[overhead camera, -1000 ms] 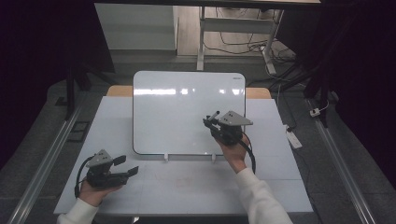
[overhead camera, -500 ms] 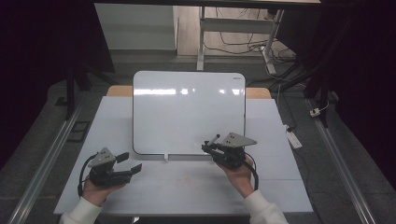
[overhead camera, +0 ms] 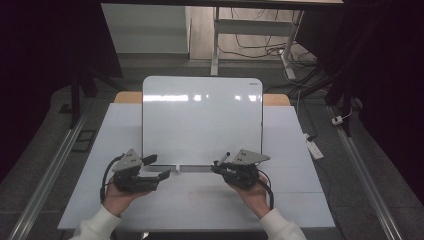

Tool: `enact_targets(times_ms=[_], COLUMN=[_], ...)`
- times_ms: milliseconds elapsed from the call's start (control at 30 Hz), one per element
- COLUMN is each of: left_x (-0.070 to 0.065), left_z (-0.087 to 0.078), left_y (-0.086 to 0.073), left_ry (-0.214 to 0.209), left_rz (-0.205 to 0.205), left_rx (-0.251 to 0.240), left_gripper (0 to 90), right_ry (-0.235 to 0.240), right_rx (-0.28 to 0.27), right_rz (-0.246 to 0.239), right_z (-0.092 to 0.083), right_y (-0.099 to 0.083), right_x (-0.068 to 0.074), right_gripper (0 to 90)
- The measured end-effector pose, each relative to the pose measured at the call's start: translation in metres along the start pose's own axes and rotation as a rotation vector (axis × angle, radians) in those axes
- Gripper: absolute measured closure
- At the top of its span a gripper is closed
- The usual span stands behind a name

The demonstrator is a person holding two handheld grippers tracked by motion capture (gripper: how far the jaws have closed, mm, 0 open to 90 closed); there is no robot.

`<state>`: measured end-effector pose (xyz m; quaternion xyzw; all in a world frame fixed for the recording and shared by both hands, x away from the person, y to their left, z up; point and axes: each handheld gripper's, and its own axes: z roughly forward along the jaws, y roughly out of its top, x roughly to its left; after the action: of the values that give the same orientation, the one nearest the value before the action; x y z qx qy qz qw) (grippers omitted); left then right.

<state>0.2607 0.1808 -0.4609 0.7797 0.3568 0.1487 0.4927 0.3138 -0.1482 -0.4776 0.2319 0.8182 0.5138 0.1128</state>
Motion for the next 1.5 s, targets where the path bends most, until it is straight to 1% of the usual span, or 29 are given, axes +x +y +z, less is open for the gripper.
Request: enact_targets(times_ms=[167, 333, 533, 667, 733, 800, 867, 933, 1000, 1033, 1067, 1133, 1167, 1233, 1300, 1333, 1400, 1500], left_x=[-0.01, -0.018, -0.024, -0.028, -0.032, -0.035, -0.038, -0.039, -0.04, -0.04, -0.041, -0.042, -0.042, -0.04, -0.04, -0.04, -0.037, -0.026], left_z=[0.021, 0.039, 0.051, 0.056, 0.06, 0.062, 0.065, 0.066, 0.068, 0.069, 0.069, 0.068, 0.067, 0.066, 0.063, 0.062, 0.058, 0.051], left_y=[0.018, 0.028, 0.032, 0.035, 0.036, 0.037, 0.039, 0.039, 0.04, 0.039, 0.039, 0.039, 0.039, 0.039, 0.04, 0.04, 0.04, 0.04], left_ry=[-0.046, -0.094, -0.15, -0.193, -0.21, -0.222, -0.24, -0.249, -0.278, -0.285, -0.283, -0.249, -0.24, -0.243, -0.238, -0.223, -0.189, -0.135], left_rz=[0.029, 0.038, 0.062, 0.074, 0.084, 0.105, 0.122, 0.135, 0.141, 0.149, 0.158, 0.184, 0.189, 0.172, 0.161, 0.163, 0.158, 0.12], left_rx=[0.008, 0.024, 0.048, 0.046, 0.049, 0.047, 0.044, 0.045, 0.051, 0.053, 0.053, 0.058, 0.059, 0.054, 0.046, 0.043, 0.039, 0.032], left_gripper=[27.3, 28.1, 31.2, 36.7, 39.1, 42.9, 48.5, 56.7, 65.5, 70.4, 76.7, 79.8, 80.9, 81.5, 81.6, 81.7, 81.7, 81.7], right_ry=[0.036, 0.072, 0.105, 0.126, 0.129, 0.134, 0.139, 0.141, 0.146, 0.147, 0.146, 0.15, 0.156, 0.167, 0.171, 0.171, 0.166, 0.144], right_rx=[0.008, 0.017, 0.033, 0.049, 0.06, 0.065, 0.065, 0.069, 0.074, 0.078, 0.081, 0.087, 0.086, 0.081, 0.07, 0.063, 0.044, 0.004], right_rz=[-0.008, -0.008, -0.008, -0.002, 0.005, 0.005, 0.003, 0.004, 0.003, 0.005, 0.007, 0.013, 0.017, 0.03, 0.03, 0.024, 0.013, 0.015], right_z=[0.005, 0.009, 0.015, 0.02, 0.022, 0.024, 0.026, 0.028, 0.029, 0.029, 0.029, 0.03, 0.031, 0.031, 0.031, 0.031, 0.03, 0.024], right_y=[0.0, 0.001, 0.001, 0.0, 0.0, 0.0, 0.0, 0.0, 0.0, 0.0, 0.0, -0.001, -0.002, -0.002, -0.001, -0.001, 0.0, 0.003], right_x=[0.008, 0.014, 0.018, 0.021, 0.023, 0.024, 0.025, 0.026, 0.027, 0.027, 0.027, 0.026, 0.026, 0.026, 0.027, 0.028, 0.031, 0.032], right_gripper=[78.2, 78.1, 78.1, 78.1, 78.0, 78.1, 78.1, 78.0, 78.0, 78.0, 78.0, 77.9, 77.8, 77.3, 75.9, 73.5, 66.0, 60.5])
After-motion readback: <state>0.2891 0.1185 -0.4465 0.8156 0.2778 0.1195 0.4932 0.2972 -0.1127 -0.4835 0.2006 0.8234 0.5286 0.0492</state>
